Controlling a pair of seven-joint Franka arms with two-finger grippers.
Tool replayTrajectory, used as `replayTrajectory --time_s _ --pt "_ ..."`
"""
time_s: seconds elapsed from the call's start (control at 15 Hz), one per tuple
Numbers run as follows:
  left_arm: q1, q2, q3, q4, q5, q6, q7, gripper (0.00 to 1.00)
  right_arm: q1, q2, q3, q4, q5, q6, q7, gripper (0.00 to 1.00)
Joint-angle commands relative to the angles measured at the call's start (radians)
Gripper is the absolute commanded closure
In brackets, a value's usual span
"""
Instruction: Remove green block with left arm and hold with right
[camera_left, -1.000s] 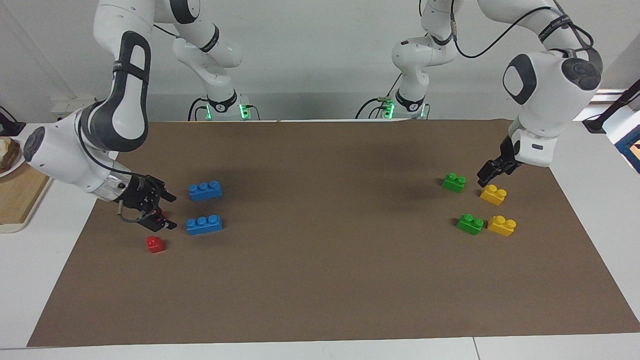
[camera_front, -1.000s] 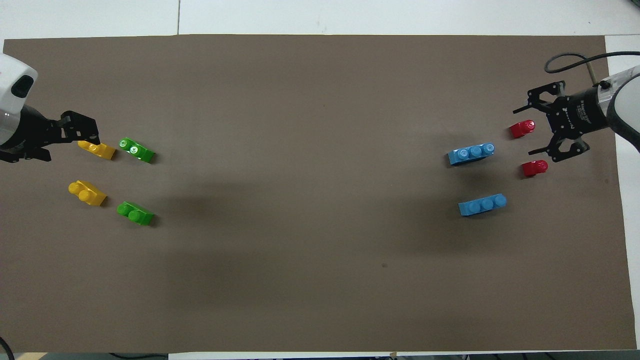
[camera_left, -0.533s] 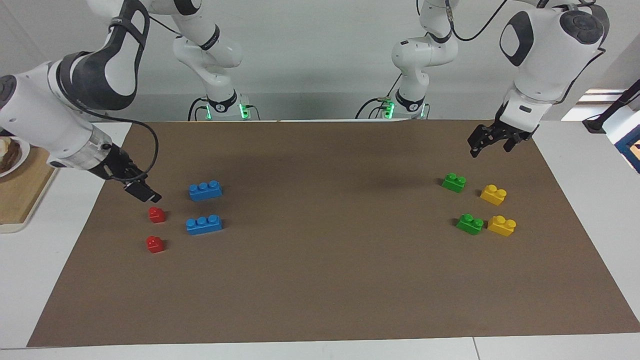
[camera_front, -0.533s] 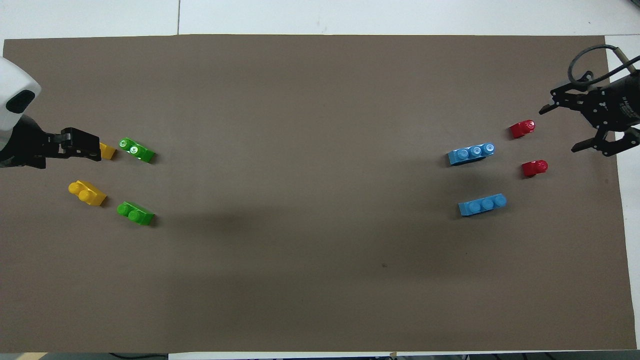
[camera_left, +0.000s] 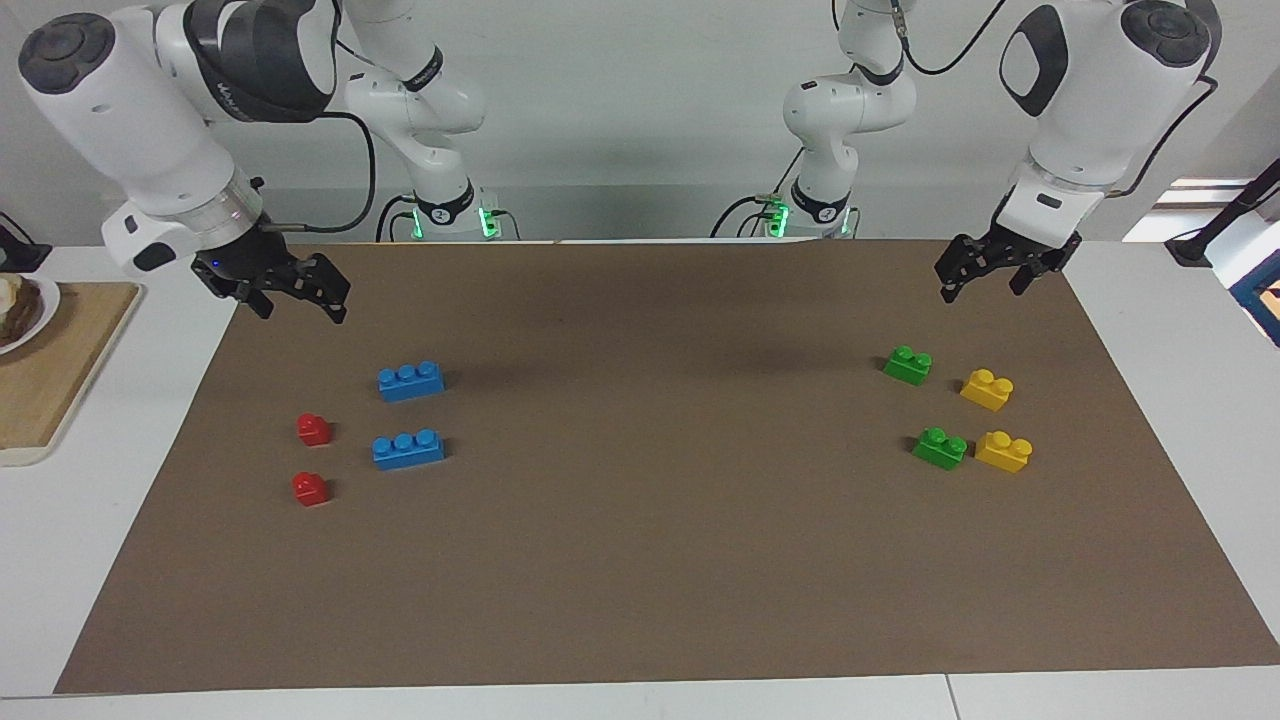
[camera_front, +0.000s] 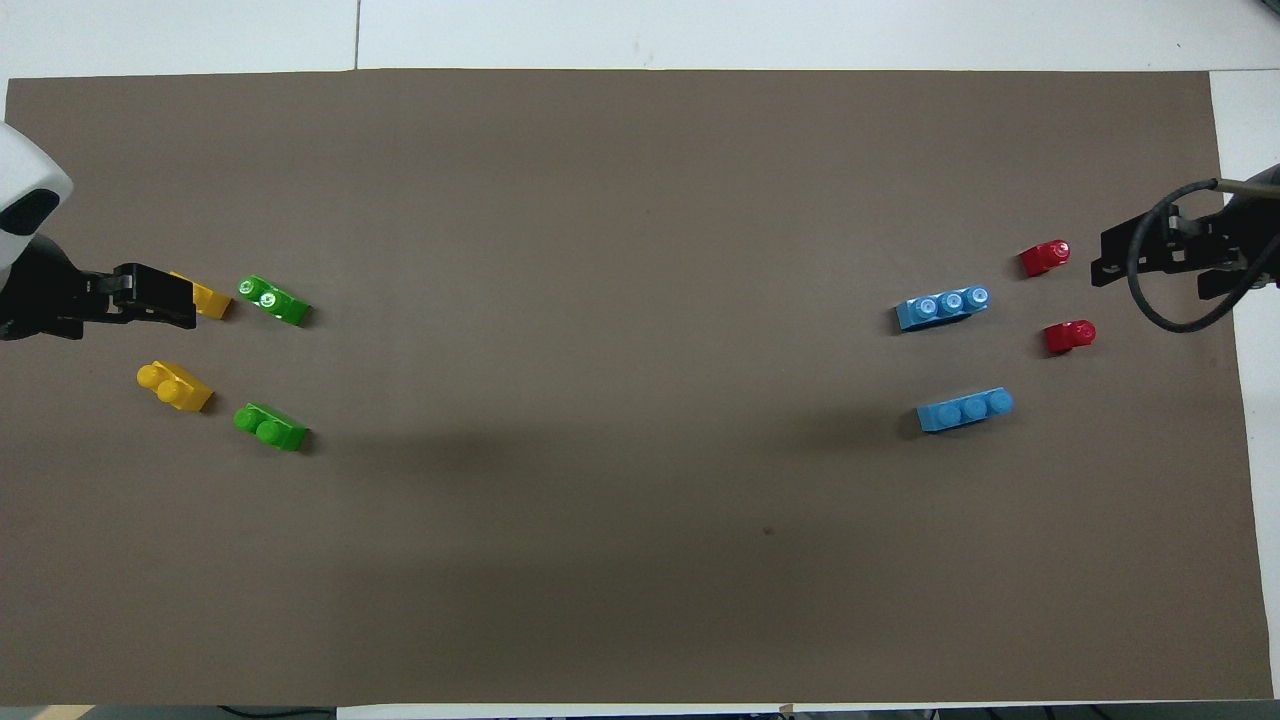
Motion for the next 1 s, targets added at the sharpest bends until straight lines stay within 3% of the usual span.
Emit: replayTrajectory --time_s 0.0,0.4,0.93 --pt "-0.005 -0.002 0.004 0.050 -0.026 -0.053 0.018 0.00 0.011 -0.041 0.006 -0.043 -0.031 0.019 -0.052 0.00" --pt "-0.002 0.002 0.009 0.077 -0.079 -0.056 0.010 0.00 0.013 -0.030 0.006 -0.003 -0.079 0.019 -0.080 0.00" --pt "-0.004 0.001 0.008 0.073 -0.079 -0.055 0.012 0.00 0.025 -0.102 0.006 -0.078 -0.072 0.007 -0.057 0.00"
